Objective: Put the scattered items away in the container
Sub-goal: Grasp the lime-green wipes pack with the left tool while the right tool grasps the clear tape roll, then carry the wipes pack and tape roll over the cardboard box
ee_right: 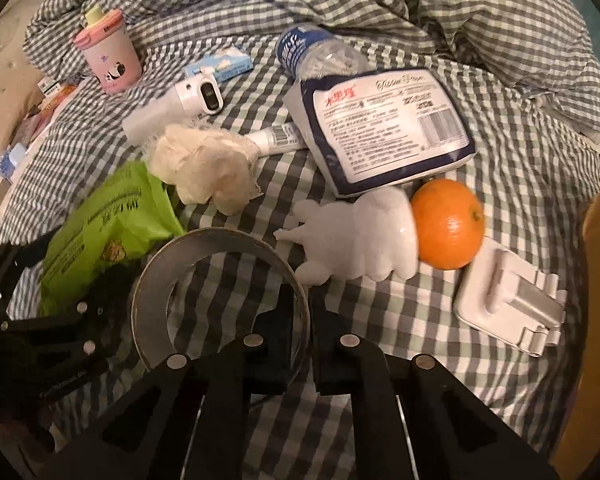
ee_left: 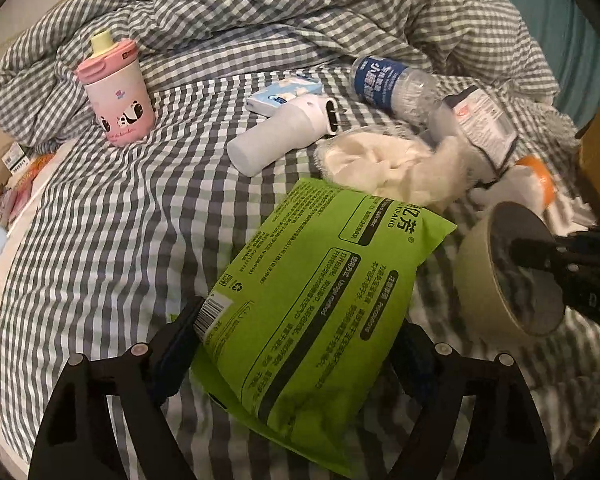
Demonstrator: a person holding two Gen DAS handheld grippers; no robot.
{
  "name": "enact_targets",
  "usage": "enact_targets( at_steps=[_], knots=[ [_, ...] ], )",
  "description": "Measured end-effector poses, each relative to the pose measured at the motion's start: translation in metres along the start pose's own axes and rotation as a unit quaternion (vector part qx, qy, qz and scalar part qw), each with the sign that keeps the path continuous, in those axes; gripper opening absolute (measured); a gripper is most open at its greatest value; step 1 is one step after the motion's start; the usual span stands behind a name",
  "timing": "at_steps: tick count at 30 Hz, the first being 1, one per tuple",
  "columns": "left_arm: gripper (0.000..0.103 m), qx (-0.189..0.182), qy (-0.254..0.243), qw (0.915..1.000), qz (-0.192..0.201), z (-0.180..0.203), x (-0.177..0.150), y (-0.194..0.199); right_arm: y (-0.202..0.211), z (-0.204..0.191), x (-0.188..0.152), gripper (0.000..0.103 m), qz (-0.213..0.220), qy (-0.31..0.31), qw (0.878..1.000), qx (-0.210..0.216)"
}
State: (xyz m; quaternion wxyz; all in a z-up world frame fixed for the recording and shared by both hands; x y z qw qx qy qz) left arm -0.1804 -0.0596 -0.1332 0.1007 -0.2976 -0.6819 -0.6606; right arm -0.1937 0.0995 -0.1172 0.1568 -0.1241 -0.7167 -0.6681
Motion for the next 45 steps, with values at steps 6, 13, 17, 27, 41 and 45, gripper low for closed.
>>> enact_targets(
  at_steps=[6,13,17,27,41,45],
  knots=[
    [0.085,0.018,0.009,0.9998,0.002,-0.007,-0.002,0.020,0.022,0.000,-0.001,0.007,0.016,0.003,1.000,0.005],
    [0.084,0.025,0.015,0.9993,0.025,-0.013,0.002,0.054,0.045,-0.001,-0.005,0.007,0.030,0.001,1.000,0.006],
    [0.080,0.023,0.011,0.9989,0.039,-0.008,0.004,0.074,0.063,0.001,-0.008,0.007,0.043,-0.002,0.999,0.006],
    [0.065,-0.019,-0.023,0.9988,0.037,0.019,-0.001,0.062,0.099,0.017,-0.024,0.007,0.067,-0.015,0.998,0.013],
    [0.077,0.025,-0.035,0.9982,-0.042,0.026,-0.032,0.000,0.105,0.027,-0.029,0.007,0.066,-0.028,0.997,0.023],
    [0.060,0.039,-0.031,0.9982,-0.034,0.025,-0.031,0.013,0.106,0.023,-0.030,0.007,0.066,-0.024,0.997,0.022]
  ],
)
Point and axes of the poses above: each gripper's, at about its wrist camera, not at the fingertips, and y roughly against the way its jaws point, z to its right, x to its top, the point moved 4 cm from there along -y, roughly the way its jaws point, and after that the axes turned 6 degrees about -y, right-handed, at the moved point
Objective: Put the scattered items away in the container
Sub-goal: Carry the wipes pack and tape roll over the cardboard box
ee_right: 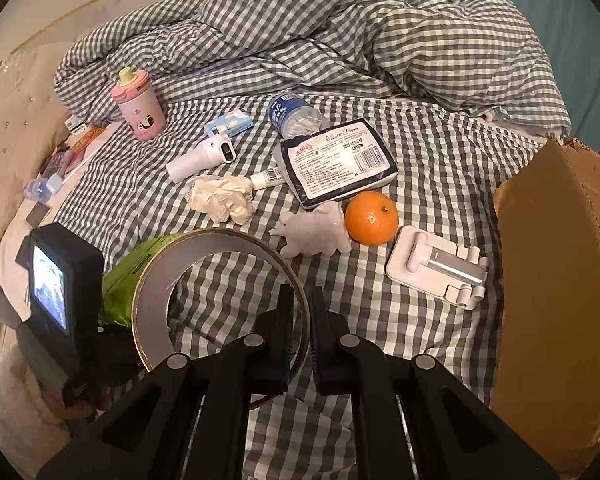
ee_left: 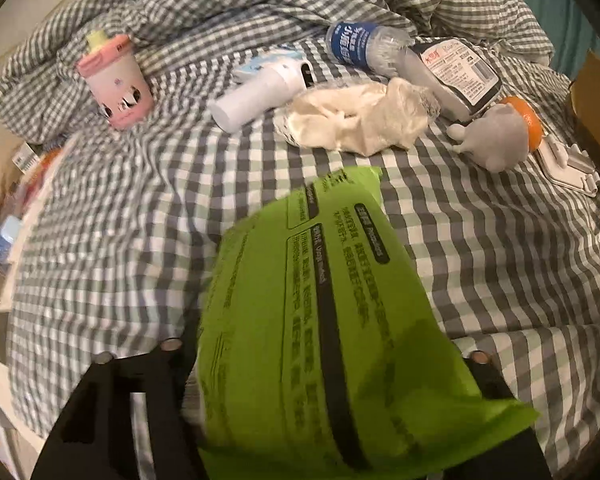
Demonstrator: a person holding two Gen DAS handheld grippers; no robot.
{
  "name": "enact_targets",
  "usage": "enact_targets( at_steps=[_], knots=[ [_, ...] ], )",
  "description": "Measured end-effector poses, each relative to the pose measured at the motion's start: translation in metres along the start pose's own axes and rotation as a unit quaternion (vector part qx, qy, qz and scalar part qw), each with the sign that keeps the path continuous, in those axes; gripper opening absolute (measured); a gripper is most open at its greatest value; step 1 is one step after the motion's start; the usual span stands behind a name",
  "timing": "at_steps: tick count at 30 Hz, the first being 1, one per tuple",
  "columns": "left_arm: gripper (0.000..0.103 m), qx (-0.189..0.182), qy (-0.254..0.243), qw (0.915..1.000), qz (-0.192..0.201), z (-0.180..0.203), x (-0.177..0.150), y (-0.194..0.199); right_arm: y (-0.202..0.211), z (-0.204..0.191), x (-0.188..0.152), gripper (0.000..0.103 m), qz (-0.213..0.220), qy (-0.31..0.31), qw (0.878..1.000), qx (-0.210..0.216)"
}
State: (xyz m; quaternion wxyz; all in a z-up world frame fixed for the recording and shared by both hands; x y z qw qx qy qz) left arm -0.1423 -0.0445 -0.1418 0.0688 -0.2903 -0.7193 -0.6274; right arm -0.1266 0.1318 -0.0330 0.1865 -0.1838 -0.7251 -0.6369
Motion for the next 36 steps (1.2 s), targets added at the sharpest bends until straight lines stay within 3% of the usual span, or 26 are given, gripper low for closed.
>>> enact_targets(
  at_steps=[5,12,22,30,36],
  knots=[
    [0.058,0.021,0.000,0.9997,0.012,-0.006,0.006,0.025,0.008,-0.003,0.002,0.007,0.007,0.003,1.000,0.002],
    [0.058,0.025,0.023,0.9986,0.040,-0.019,0.019,0.072,0.023,-0.008,0.003,0.007,0.019,0.007,1.000,0.002],
    [0.058,0.019,0.020,0.9979,0.058,-0.008,0.026,0.108,0.055,0.006,-0.002,0.007,0.044,-0.002,0.999,-0.003],
    [0.059,0.006,0.001,0.9960,0.090,0.029,0.044,0.149,0.091,0.051,-0.008,0.007,0.073,-0.034,0.997,-0.017],
    [0.059,-0.028,-0.045,0.9915,0.119,0.091,0.072,0.182,0.129,0.109,-0.016,0.007,0.103,-0.080,0.990,-0.045]
  ],
)
Point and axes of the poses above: each gripper's, at about its wrist camera, not at the fingertips, and y roughly against the way its jaws point, z to its right, x to its top, the point moved 4 cm from there along -y, roughly the way its jaws point, and after that the axes turned 6 degrees about -y, right-handed, at the moved point
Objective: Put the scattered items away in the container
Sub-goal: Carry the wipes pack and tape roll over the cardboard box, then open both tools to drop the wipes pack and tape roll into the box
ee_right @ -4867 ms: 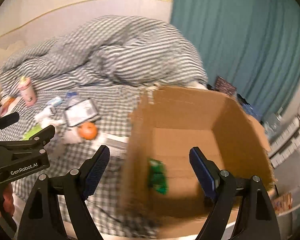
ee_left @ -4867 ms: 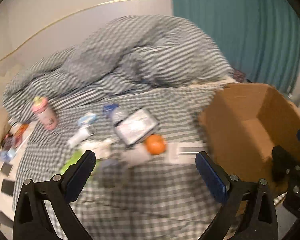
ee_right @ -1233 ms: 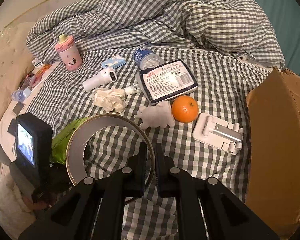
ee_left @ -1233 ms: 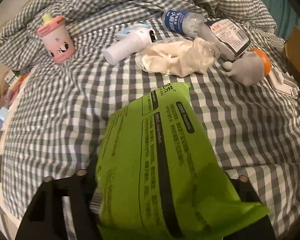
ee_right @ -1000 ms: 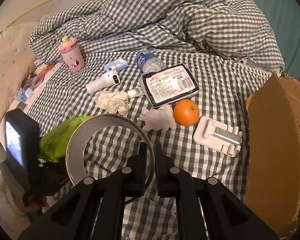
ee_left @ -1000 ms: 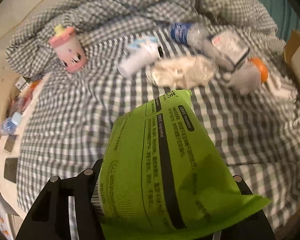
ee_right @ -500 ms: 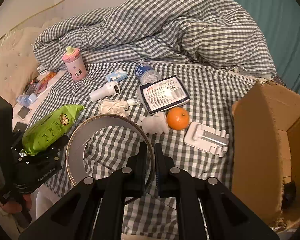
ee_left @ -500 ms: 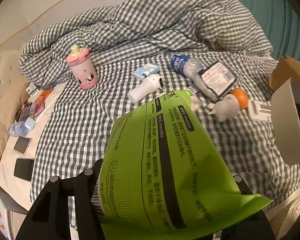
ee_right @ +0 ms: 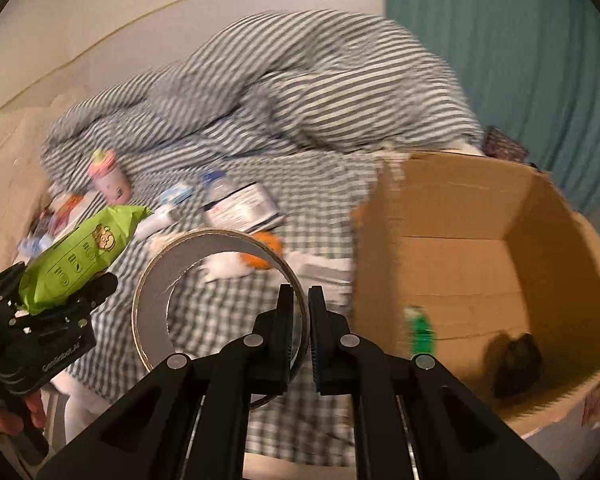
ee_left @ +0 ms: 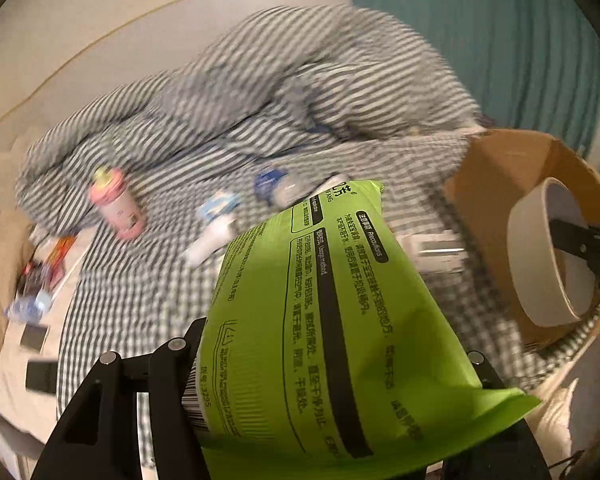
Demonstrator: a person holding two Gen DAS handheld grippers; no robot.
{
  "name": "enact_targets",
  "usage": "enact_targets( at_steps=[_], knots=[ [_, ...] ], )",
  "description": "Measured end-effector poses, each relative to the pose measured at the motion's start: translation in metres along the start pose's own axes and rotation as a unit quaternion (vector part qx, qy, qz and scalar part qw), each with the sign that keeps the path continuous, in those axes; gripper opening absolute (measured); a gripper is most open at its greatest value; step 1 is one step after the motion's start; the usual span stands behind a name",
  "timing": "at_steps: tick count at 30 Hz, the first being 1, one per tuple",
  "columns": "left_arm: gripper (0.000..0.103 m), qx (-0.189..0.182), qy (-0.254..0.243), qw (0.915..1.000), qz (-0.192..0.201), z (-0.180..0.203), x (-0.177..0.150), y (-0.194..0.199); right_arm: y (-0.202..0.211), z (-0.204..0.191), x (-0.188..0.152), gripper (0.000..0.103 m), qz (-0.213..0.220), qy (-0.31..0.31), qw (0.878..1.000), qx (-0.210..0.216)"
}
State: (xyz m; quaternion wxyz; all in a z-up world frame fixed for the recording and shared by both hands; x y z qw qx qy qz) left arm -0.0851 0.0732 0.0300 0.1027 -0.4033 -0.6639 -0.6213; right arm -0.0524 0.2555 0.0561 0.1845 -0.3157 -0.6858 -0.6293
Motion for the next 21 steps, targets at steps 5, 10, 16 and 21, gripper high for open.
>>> enact_targets(
  at_steps=[5,10,16,21],
  knots=[
    [0.059,-0.051,-0.038,0.9978,0.017,0.058,0.032,0.006,0.021,0.059,0.002,0.007,0.013,-0.036,0.999,-0.035],
    [0.059,-0.087,-0.072,0.9932,0.027,0.120,0.063,0.004,0.032,0.118,-0.001,0.007,0.016,-0.070,0.995,-0.069],
    [0.059,-0.135,-0.120,0.9827,0.042,0.192,0.094,0.000,0.035,0.186,-0.008,0.007,0.009,-0.109,0.988,-0.107],
    [0.059,-0.175,-0.144,0.9733,0.038,0.245,0.111,-0.010,0.032,0.222,-0.012,0.007,0.006,-0.132,0.983,-0.129]
  ],
)
Point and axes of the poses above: each gripper's, at about its wrist camera, not at the fingertips, and y roughly against the way its jaws point, z to its right, x to its top, the point moved 4 cm from there along -y, roughly the way its jaws point, and after that the axes turned 6 degrees about -y, right-handed, at the moved point
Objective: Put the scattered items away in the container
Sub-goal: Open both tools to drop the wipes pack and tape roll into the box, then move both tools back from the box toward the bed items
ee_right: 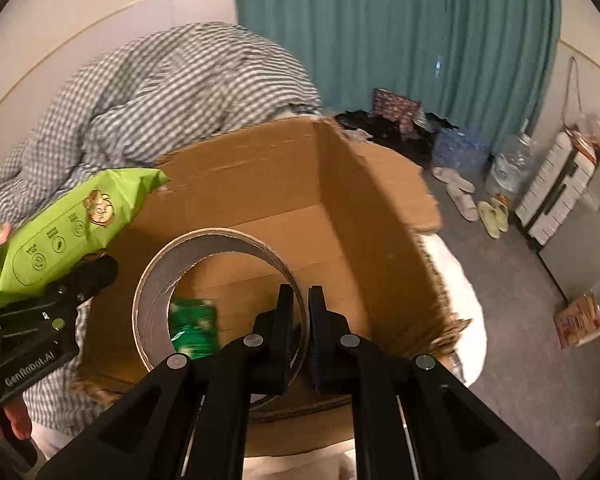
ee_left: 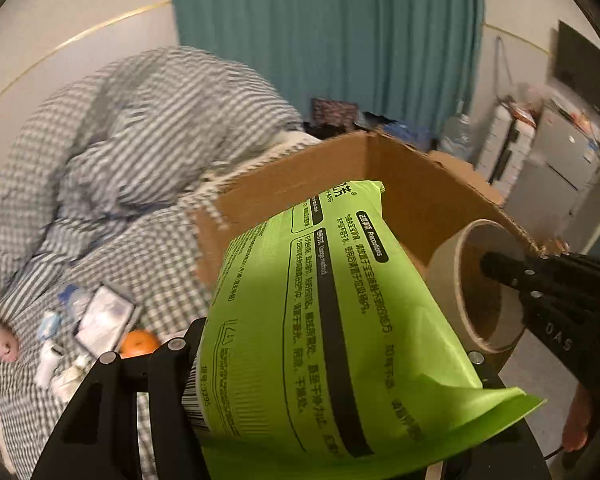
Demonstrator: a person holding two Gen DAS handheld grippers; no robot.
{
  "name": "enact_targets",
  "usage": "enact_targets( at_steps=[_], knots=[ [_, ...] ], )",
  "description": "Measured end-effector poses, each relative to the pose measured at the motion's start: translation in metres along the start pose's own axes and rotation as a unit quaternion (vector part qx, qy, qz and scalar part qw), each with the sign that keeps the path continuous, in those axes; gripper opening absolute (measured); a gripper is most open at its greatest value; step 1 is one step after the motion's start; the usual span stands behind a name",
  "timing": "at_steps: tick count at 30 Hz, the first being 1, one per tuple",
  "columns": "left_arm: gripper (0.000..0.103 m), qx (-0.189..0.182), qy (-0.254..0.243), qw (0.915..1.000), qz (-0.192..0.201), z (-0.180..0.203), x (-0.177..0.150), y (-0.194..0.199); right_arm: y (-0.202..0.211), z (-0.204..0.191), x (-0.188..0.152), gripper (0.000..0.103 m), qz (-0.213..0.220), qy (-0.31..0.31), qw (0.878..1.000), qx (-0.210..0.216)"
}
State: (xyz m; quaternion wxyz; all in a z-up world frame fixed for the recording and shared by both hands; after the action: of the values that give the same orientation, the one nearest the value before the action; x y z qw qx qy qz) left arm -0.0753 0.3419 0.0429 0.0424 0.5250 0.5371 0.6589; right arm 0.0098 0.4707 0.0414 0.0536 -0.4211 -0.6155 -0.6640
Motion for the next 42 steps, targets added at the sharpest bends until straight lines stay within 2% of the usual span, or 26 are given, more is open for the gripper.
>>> enact_targets(
  at_steps=[4,6,7,8,9,10,12,14,27,30,34,42],
  knots=[
    [0.059,-0.005,-0.018,0.9998,-0.012,0.018,0.007,-0.019,-0.009,0.011,0.002,0.007,-0.005,-0.006,1.000,-0.001],
    [0.064,0.008,-0.023,0.9995,-0.019,0.023,0.005,-0.020,-0.014,0.016,0.004,0.011,-0.006,-0.008,1.000,-0.004],
    [0.066,0.024,-0.028,0.9991,-0.022,0.022,0.004,-0.023,-0.015,0.017,0.005,0.035,-0.005,-0.010,1.000,-0.009],
    [0.074,0.039,-0.034,0.9984,-0.023,0.022,0.003,-0.022,-0.016,0.020,0.006,0.053,-0.002,-0.016,1.000,-0.018],
    [0.083,0.057,-0.039,0.9975,-0.016,0.020,0.003,-0.020,-0.016,0.020,0.008,0.080,0.005,-0.022,0.999,-0.026],
    [0.086,0.072,-0.041,0.9965,-0.003,0.018,0.006,-0.015,-0.013,0.021,0.010,0.081,0.020,-0.025,0.999,-0.034],
    [0.096,0.083,-0.044,0.9955,0.017,0.013,0.008,-0.004,-0.011,0.018,0.012,0.081,0.023,-0.021,0.999,-0.023],
    [0.098,0.088,-0.040,0.9949,0.029,0.007,0.010,0.005,-0.009,0.014,0.014,0.081,0.026,-0.017,0.999,-0.020],
    [0.099,0.124,0.011,0.9922,0.015,-0.044,-0.024,0.032,0.011,-0.023,0.007,0.081,0.039,0.004,0.999,-0.002],
    [0.103,0.148,0.029,0.9885,0.010,-0.071,-0.043,0.043,0.020,-0.044,0.002,0.081,0.046,0.020,0.999,0.012],
    [0.103,0.176,0.060,0.9825,0.003,-0.108,-0.072,0.062,0.027,-0.078,-0.006,0.081,0.049,0.049,0.997,0.029],
    [0.103,0.226,0.127,0.9653,-0.027,-0.185,-0.145,0.087,0.034,-0.158,-0.031,0.081,0.042,0.104,0.992,0.064]
  ],
)
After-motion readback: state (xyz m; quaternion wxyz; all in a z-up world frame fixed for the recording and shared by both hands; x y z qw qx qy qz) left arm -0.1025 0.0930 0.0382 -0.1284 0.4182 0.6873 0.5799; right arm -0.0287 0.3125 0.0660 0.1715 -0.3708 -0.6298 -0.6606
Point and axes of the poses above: each gripper's, at about its wrist camera, not at the fingertips, and y roughly against the way its jaws point, z to its right, x to its top, the point moved 4 cm from there along -y, roughly the way its jaws point, and after that the axes turned 6 degrees about -y, right-handed, at the moved point
